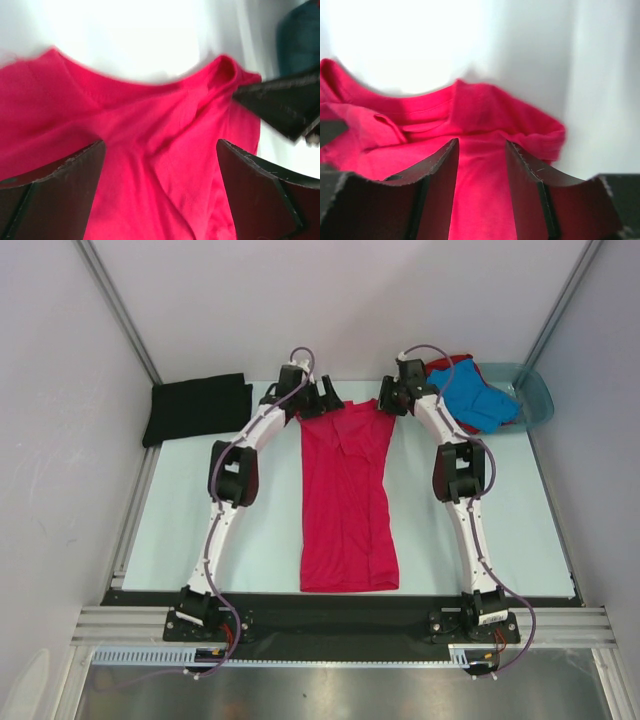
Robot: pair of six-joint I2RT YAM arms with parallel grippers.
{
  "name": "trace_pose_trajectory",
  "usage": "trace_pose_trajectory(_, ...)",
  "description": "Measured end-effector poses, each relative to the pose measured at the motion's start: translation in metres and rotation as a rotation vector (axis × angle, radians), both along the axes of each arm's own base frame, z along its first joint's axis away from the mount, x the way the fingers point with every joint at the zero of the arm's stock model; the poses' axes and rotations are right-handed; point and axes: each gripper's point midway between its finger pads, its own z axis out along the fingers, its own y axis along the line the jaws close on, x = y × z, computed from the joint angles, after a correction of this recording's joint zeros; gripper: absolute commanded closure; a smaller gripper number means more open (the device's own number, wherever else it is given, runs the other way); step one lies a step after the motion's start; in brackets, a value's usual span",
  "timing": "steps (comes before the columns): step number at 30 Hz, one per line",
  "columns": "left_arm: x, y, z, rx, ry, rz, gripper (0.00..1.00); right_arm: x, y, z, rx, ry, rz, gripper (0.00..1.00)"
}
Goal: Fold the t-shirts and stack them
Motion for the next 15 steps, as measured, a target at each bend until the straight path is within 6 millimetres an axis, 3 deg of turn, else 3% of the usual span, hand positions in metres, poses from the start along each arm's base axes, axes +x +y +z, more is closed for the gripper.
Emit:
trace_pose_trajectory(3, -0.017, 0.001, 0.009, 0.036, 0.012, -0.026, 0.00, -0.002, -0.008, 0.003, -0.022, -0.009, 0.010, 0.51)
trace_pose_trajectory(5, -0.032, -0.006, 0.026, 0.052, 0.002, -0.054, 0.00, -0.008, -0.010, 0.011, -0.041, -0.011, 0.027, 0.51)
trace_pose_trajectory(9, -0.076, -0.027, 0.081, 0.047, -0.045, -0.119, 0.00, -0.021, -0.001, 0.053, -0.068, -0.064, 0.079, 0.52)
trace_pose_trajectory(13, -0.129, -0.043, 0.150, 0.014, -0.147, -0.179, 0.00, -0.046, 0.026, 0.105, -0.077, -0.132, 0.149, 0.51)
trace_pose_trajectory(15, -0.151, -0.043, 0.175, 0.002, -0.191, -0.186, 0.00, -0.054, 0.042, 0.124, -0.074, -0.164, 0.178, 0.51)
